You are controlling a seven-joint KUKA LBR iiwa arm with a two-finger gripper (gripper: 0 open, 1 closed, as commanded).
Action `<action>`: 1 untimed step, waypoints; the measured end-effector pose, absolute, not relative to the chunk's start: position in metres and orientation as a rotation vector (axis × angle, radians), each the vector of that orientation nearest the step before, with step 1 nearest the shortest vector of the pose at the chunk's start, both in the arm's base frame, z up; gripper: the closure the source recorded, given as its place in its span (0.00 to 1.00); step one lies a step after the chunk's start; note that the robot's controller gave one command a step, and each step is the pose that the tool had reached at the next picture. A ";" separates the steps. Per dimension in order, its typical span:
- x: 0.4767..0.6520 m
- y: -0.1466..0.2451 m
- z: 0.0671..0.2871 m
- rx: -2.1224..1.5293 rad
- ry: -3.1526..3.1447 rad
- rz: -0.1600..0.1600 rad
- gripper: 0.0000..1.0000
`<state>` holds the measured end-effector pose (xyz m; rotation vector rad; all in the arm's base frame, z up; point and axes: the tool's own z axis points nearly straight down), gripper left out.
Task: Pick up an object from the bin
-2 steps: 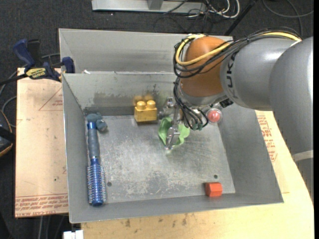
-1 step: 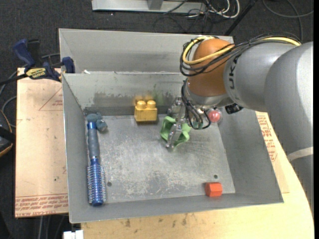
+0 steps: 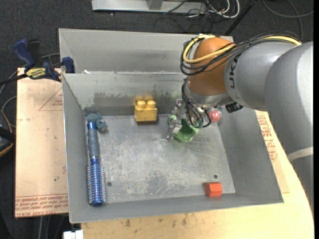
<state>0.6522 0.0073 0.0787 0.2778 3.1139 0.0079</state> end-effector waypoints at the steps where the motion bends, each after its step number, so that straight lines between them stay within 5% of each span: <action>1: 0.655 0.018 0.220 0.319 3.113 0.004 1.00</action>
Offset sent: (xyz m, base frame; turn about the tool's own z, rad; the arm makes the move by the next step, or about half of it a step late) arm -0.0002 0.0094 0.1362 0.0293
